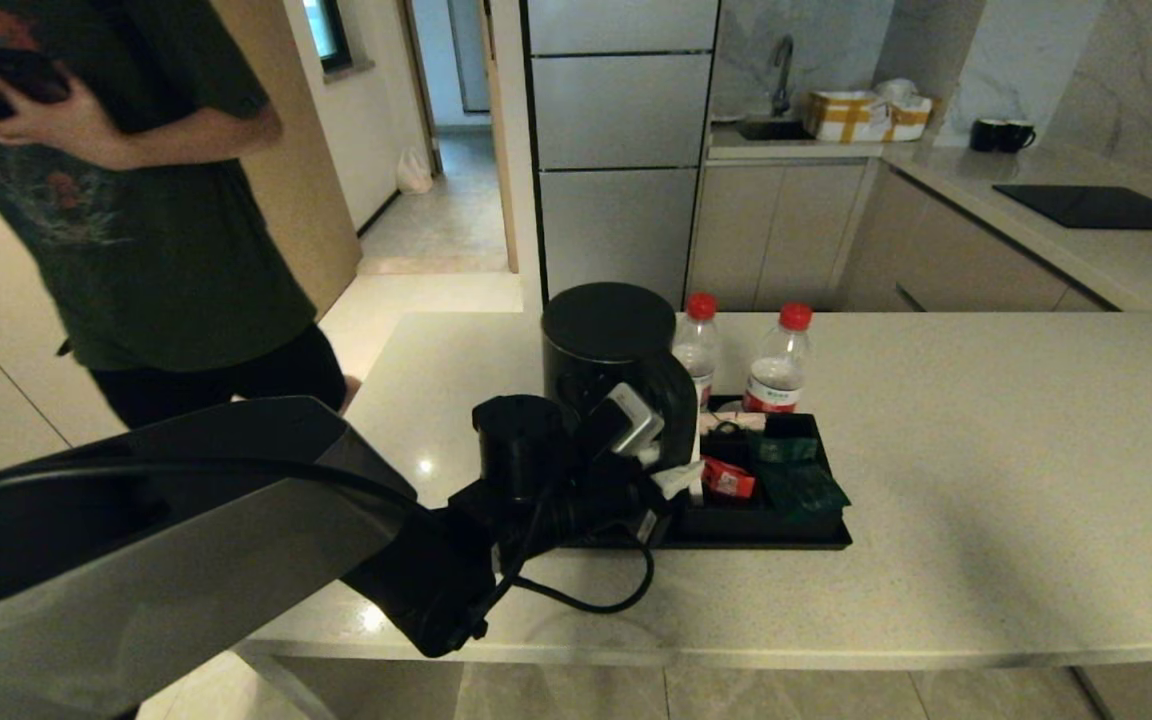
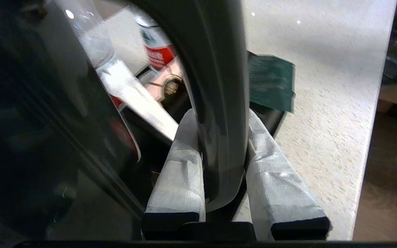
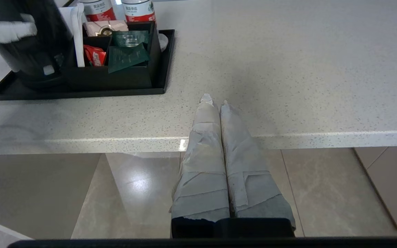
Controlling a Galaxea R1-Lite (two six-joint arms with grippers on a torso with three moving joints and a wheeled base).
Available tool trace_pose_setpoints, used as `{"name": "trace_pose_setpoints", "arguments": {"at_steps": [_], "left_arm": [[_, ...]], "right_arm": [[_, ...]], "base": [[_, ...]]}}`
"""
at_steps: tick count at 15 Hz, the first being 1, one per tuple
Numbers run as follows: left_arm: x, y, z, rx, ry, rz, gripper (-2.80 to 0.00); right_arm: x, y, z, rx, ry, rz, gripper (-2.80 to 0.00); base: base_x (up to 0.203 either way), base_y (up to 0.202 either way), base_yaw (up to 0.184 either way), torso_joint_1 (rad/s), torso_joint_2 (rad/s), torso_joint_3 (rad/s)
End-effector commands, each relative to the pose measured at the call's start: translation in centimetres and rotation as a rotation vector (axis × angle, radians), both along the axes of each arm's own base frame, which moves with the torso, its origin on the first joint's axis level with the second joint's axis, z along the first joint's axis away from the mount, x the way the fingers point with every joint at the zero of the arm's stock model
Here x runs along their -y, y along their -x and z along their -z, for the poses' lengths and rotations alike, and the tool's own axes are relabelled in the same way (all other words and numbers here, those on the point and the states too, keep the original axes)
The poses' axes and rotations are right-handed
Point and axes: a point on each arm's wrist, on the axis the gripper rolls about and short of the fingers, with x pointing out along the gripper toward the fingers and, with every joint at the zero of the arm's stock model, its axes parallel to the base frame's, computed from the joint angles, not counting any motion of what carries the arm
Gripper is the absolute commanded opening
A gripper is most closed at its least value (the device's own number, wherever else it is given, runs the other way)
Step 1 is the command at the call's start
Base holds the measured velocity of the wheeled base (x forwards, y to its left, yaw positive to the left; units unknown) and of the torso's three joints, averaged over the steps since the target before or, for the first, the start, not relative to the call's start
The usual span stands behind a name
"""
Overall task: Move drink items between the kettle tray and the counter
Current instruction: Return the kettle to its original position
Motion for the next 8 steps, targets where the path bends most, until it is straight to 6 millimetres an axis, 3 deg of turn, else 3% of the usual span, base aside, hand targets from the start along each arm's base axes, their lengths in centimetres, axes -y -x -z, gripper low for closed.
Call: {"name": "trace_pose_setpoints", "arguments": {"at_steps": [1, 3, 8], "left_arm": [[0.2, -0.4, -1.6, 0.038, 0.029, 0.001, -2.80], [-0.1, -1.1, -2.7, 0.040, 0.032, -0.015, -2.80], [-1.1, -0.7, -1.4, 0.023, 0.018, -0.033, -2.80]], "right_arm": [[0.0, 0.0, 0.0, 0.000, 0.000, 0.000, -2.80], [0.0, 0.0, 0.0, 0.000, 0.000, 0.000, -2.80], [0.0, 0.0, 0.0, 0.000, 0.000, 0.000, -2.80]], "base": [[0.000, 0.000, 0.000, 0.000, 0.00, 0.000], [0.000, 0.000, 0.000, 0.000, 0.00, 0.000], [0.000, 0.000, 0.000, 0.000, 0.00, 0.000]]}}
